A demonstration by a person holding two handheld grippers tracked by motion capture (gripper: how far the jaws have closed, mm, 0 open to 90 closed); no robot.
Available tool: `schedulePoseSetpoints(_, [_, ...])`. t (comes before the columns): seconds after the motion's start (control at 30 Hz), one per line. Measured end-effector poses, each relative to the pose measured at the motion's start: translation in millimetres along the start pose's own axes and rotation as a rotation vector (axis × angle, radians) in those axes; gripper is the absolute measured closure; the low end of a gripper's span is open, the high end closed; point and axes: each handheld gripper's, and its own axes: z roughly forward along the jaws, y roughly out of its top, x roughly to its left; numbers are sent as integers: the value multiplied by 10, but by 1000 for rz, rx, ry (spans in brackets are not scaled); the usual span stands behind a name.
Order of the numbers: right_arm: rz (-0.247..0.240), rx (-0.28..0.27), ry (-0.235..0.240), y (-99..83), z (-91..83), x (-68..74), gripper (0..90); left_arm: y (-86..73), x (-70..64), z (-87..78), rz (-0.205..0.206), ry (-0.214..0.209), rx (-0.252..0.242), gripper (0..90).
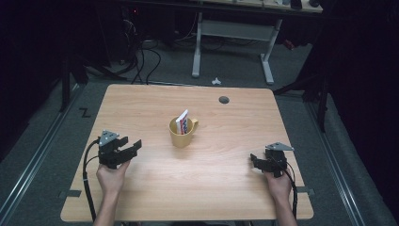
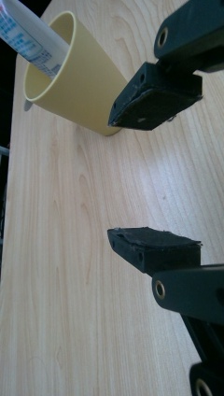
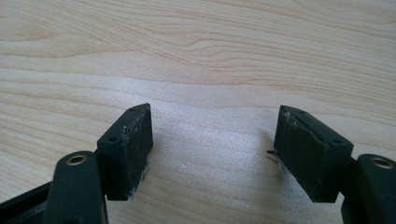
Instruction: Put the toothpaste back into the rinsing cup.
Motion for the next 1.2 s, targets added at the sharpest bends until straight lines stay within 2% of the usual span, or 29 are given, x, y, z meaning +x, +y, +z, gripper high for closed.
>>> schedulePoseSetpoints(0.33, [0, 0, -1, 0, 0, 0, 282, -58, -30, 71, 12, -3, 29, 396])
schedulePoseSetpoints(0.67, [0, 0, 0, 0, 0, 0, 282, -147, -43, 141, -1, -17, 53, 396])
schedulePoseSetpoints(0.97, [0, 0, 0, 0, 0, 0, 282, -173, -75, 213, 17, -18, 84, 396])
schedulePoseSetpoints(1.2, [0, 0, 0, 0, 0, 0, 282, -228, -45, 269, -9, -17, 93, 396])
